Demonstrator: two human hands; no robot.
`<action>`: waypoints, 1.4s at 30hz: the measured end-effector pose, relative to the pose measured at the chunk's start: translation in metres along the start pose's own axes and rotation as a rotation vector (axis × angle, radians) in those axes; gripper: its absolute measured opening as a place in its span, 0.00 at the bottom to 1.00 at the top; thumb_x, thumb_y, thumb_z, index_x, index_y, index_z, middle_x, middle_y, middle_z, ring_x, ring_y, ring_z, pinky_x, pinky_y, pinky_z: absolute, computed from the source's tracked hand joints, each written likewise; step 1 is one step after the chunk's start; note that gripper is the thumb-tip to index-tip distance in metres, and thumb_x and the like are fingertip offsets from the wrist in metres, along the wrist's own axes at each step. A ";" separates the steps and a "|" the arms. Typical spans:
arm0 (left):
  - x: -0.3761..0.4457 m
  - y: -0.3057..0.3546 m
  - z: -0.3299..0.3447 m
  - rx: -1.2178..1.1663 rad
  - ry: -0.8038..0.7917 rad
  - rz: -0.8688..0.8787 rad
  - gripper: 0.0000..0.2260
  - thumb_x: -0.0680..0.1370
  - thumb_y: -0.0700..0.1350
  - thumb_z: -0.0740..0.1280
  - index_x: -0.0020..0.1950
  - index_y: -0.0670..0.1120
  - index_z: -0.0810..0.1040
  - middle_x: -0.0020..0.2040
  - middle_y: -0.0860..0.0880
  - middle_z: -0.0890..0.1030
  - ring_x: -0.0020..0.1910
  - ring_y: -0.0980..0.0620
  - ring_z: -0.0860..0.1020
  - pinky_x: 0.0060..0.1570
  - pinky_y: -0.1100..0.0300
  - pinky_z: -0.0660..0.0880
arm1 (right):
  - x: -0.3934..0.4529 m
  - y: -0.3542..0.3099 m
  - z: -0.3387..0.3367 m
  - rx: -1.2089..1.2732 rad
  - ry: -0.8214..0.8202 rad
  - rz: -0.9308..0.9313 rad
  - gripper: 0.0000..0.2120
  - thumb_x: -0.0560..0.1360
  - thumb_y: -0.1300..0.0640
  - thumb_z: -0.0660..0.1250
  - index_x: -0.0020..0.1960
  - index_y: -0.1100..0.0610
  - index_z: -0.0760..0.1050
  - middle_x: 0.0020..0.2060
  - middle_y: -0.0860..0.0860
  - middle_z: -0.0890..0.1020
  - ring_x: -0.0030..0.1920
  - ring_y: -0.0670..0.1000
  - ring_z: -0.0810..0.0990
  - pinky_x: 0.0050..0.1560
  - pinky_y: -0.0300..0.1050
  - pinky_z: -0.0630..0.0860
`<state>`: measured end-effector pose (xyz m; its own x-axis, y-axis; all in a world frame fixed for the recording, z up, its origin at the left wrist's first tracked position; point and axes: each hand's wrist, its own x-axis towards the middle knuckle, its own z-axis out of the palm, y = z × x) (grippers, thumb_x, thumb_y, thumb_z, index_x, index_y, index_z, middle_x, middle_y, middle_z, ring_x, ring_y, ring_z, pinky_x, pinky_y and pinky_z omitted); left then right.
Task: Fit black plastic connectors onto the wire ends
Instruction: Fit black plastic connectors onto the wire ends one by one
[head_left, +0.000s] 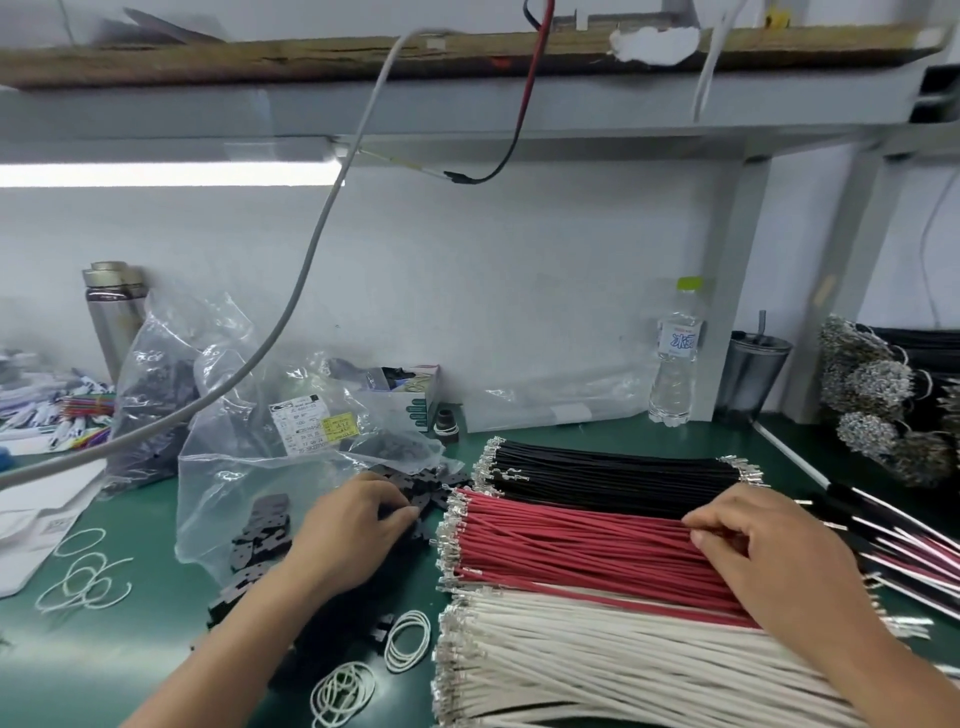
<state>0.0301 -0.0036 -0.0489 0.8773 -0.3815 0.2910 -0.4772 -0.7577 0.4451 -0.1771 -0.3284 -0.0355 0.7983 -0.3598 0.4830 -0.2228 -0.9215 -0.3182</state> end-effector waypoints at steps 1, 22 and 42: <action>-0.001 0.000 0.000 -0.018 0.031 0.004 0.09 0.79 0.57 0.71 0.50 0.54 0.87 0.55 0.59 0.79 0.52 0.57 0.78 0.57 0.53 0.76 | 0.006 -0.003 0.000 0.000 0.002 -0.010 0.09 0.73 0.53 0.75 0.43 0.38 0.82 0.40 0.31 0.77 0.44 0.33 0.75 0.38 0.32 0.66; -0.020 0.044 -0.018 -0.324 0.245 0.198 0.15 0.83 0.43 0.67 0.69 0.55 0.79 0.52 0.61 0.82 0.45 0.62 0.81 0.49 0.57 0.82 | 0.097 -0.070 0.061 0.042 -0.206 -0.180 0.06 0.79 0.51 0.69 0.52 0.46 0.84 0.49 0.42 0.85 0.51 0.44 0.82 0.49 0.40 0.72; -0.043 0.065 0.004 -0.700 0.052 0.132 0.15 0.73 0.40 0.79 0.47 0.63 0.87 0.43 0.58 0.87 0.43 0.55 0.85 0.49 0.56 0.83 | 0.009 -0.094 0.031 0.114 0.295 -0.597 0.08 0.75 0.64 0.74 0.54 0.57 0.83 0.44 0.49 0.79 0.44 0.49 0.77 0.38 0.46 0.79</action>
<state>-0.0382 -0.0390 -0.0361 0.8149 -0.4077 0.4120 -0.5149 -0.1825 0.8376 -0.1312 -0.2405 -0.0268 0.5761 0.1669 0.8001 0.2824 -0.9593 -0.0032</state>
